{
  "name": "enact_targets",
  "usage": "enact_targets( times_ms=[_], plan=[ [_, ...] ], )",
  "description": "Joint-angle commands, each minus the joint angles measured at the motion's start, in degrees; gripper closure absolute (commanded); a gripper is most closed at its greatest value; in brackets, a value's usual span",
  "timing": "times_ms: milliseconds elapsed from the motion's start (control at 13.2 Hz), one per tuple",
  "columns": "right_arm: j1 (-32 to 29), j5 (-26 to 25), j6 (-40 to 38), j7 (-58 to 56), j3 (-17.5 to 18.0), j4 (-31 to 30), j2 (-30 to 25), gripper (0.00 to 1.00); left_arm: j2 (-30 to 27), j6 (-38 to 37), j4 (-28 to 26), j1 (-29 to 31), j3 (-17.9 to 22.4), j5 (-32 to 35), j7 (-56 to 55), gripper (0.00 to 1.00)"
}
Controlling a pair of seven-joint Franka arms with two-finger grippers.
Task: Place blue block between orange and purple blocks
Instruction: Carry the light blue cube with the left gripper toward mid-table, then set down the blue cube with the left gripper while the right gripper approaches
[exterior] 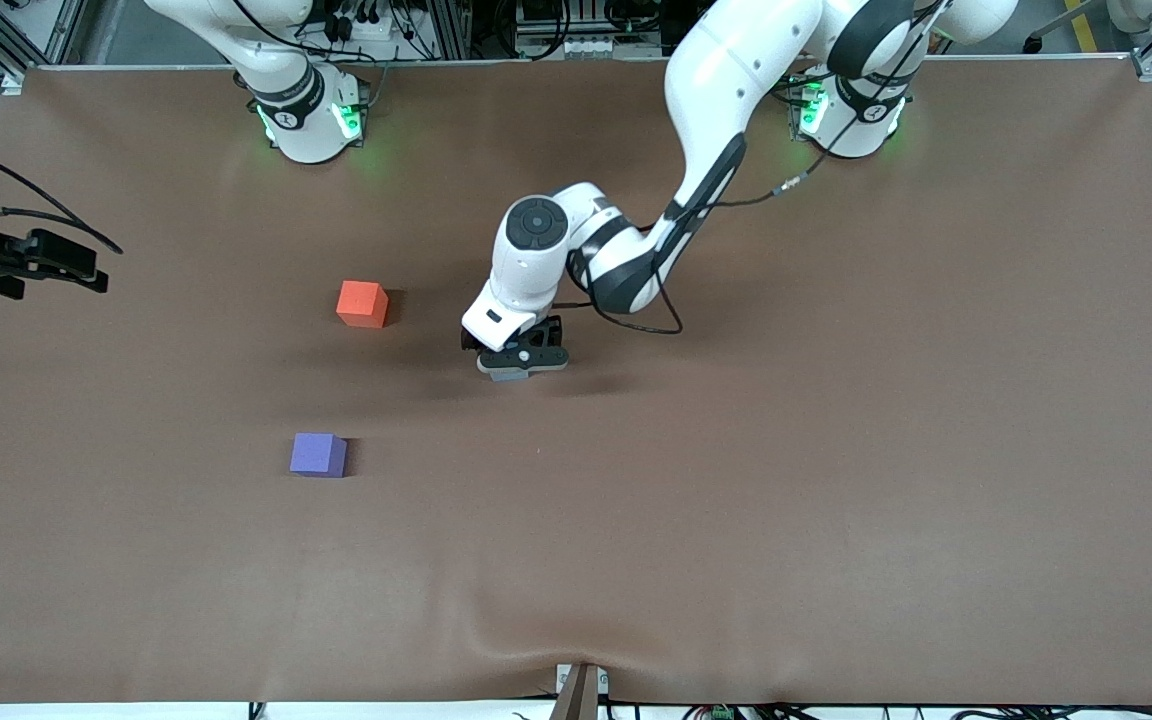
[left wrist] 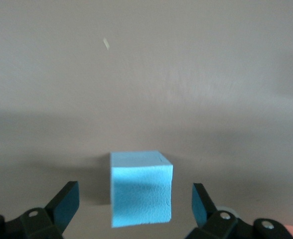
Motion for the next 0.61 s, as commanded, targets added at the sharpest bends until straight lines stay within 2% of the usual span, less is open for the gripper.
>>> enact_targets(
  times_ms=[0, 152, 303, 455, 530],
  plan=[
    [6.0, 0.7, 0.1, 0.8, 0.4, 1.6, 2.7, 0.0, -12.9, -15.1, -2.5, 2.9, 3.0, -0.2, -0.8, 0.0],
    [9.3, 2.7, 0.9, 3.0, 0.4, 1.5, 5.9, 0.0, -20.1, -25.5, -2.5, 8.9, 3.1, -0.1, -0.8, 0.0],
    [11.9, 8.6, 2.3, 6.2, 0.4, 0.9, 9.9, 0.0, -25.2, -30.2, -2.5, 15.4, 3.0, -0.1, 2.8, 0.0],
    [16.9, 9.3, 6.2, 12.1, 0.4, 0.6, 12.9, 0.0, -29.0, -38.0, -2.5, 20.6, 3.2, 1.4, 15.5, 0.0],
    [18.7, 9.3, 8.2, 14.0, 0.3, 0.3, 14.3, 0.0, -31.1, -40.2, -2.6, 22.1, 2.9, 5.9, 19.5, 0.0]
  ],
)
